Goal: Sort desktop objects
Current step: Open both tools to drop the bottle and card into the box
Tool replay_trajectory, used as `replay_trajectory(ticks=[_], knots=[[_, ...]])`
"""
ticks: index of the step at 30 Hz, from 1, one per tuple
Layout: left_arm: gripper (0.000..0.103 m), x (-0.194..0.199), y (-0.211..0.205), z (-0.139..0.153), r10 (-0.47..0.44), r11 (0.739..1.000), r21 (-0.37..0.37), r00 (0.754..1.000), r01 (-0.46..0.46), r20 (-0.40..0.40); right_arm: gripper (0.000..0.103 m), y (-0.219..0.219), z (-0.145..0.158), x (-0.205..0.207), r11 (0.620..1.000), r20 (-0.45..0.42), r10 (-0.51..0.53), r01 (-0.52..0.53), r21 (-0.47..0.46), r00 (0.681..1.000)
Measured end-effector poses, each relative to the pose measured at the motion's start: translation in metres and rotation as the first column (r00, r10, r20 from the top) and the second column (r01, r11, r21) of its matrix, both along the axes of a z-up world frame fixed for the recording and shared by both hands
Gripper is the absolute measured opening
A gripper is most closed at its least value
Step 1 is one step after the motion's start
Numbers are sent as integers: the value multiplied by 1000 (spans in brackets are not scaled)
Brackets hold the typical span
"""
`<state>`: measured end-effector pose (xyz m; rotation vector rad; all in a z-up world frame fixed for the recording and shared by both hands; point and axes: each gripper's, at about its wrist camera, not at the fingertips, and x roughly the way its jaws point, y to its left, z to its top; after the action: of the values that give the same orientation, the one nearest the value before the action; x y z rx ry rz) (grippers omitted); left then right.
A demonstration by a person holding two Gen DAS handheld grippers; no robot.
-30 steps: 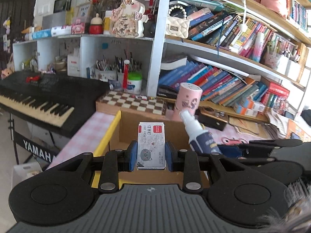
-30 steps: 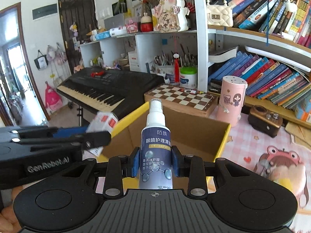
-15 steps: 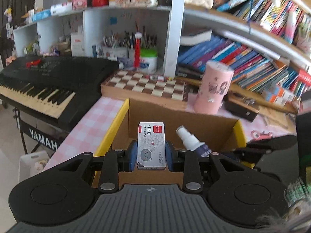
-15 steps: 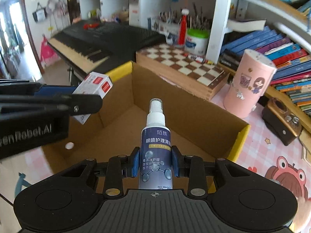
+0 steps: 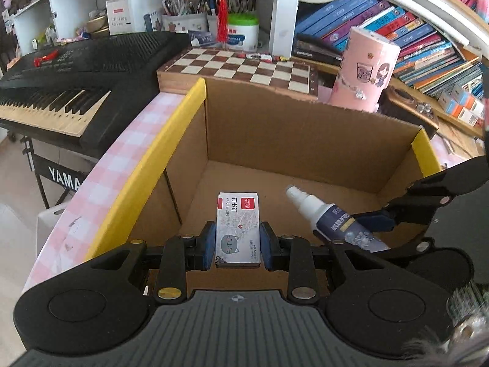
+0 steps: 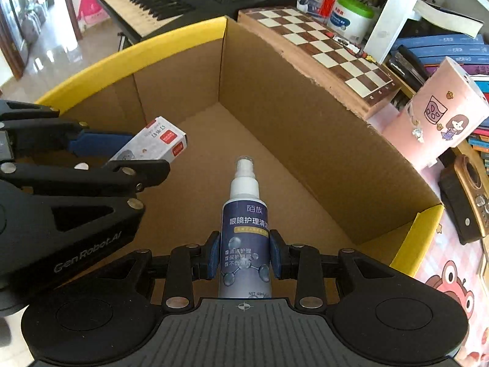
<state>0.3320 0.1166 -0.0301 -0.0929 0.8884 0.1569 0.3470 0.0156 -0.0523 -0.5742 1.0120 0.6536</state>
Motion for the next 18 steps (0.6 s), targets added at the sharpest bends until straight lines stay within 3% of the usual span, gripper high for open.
replay_trajectory(ticks=[7, 12, 14, 18], knots=[[30, 2, 6, -6, 26, 1000, -1, 1000, -26, -14, 33, 1, 0, -4, 1000, 17, -11, 11, -27, 1000], [58, -6, 0, 6, -3, 999, 35, 999, 2, 52, 38, -1, 4, -4, 999, 47, -32, 32, 7, 998], [64, -12, -5, 14, -17, 998, 59, 996, 12, 89, 39, -6, 8, -8, 999, 58, -47, 45, 28, 997], [67, -29, -10, 35, -44, 997, 64, 985, 34, 165, 39, -15, 25, -18, 995, 85, -70, 64, 78, 994]])
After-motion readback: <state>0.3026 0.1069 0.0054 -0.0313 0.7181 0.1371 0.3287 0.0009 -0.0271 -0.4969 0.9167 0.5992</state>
